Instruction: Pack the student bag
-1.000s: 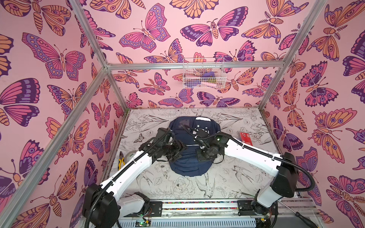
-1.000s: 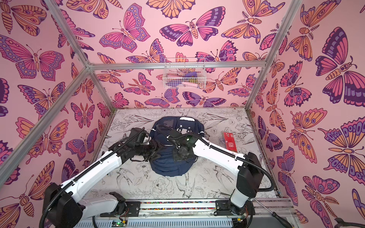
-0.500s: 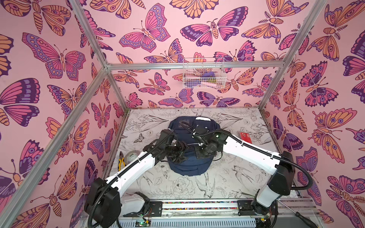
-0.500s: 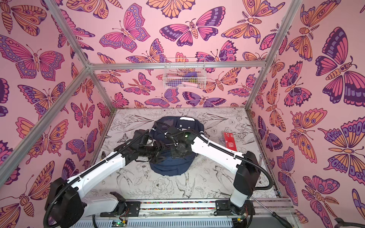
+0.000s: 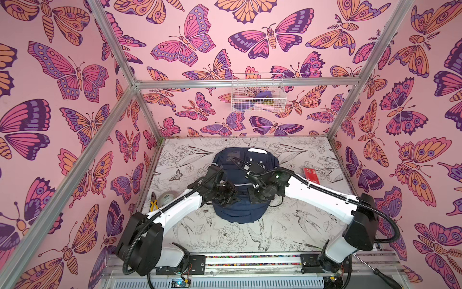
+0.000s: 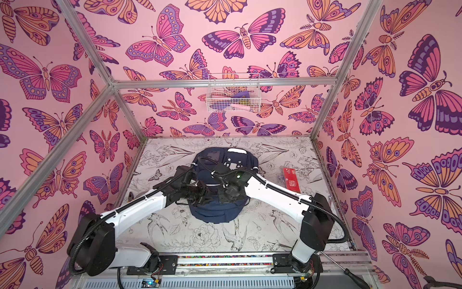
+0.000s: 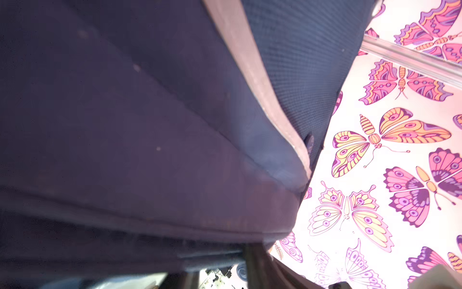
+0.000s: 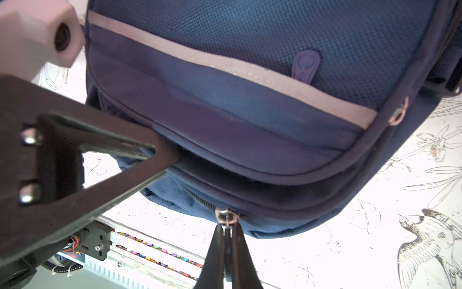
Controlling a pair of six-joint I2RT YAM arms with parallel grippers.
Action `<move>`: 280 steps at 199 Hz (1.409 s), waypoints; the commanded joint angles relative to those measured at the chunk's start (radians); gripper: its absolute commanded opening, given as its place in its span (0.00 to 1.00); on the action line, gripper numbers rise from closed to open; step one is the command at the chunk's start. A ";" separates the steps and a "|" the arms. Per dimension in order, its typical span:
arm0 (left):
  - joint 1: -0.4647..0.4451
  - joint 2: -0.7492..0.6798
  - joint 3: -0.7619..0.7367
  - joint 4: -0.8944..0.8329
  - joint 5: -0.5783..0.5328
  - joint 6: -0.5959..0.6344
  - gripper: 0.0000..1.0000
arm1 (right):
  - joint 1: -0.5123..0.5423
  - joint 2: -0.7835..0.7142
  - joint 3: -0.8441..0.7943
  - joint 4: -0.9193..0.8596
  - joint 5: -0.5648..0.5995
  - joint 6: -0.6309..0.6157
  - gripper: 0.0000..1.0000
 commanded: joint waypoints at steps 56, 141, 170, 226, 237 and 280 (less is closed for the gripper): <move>0.038 -0.024 0.036 -0.063 -0.087 0.164 0.00 | -0.030 -0.099 -0.058 -0.031 0.109 0.002 0.00; 0.041 -0.040 0.025 -0.121 -0.098 0.196 0.00 | -0.214 -0.144 -0.136 -0.081 0.205 -0.128 0.00; 0.039 -0.045 0.026 -0.132 -0.100 0.214 0.00 | -0.306 -0.098 -0.125 -0.073 0.215 -0.196 0.00; 0.027 -0.035 0.023 -0.170 -0.129 0.277 0.00 | -0.407 0.035 -0.069 0.025 0.243 -0.300 0.00; 0.025 -0.036 0.016 -0.172 -0.133 0.282 0.00 | -0.427 0.062 -0.049 0.034 0.248 -0.310 0.00; 0.020 -0.031 -0.003 -0.175 -0.129 0.301 0.00 | -0.495 0.133 0.033 0.046 0.228 -0.337 0.00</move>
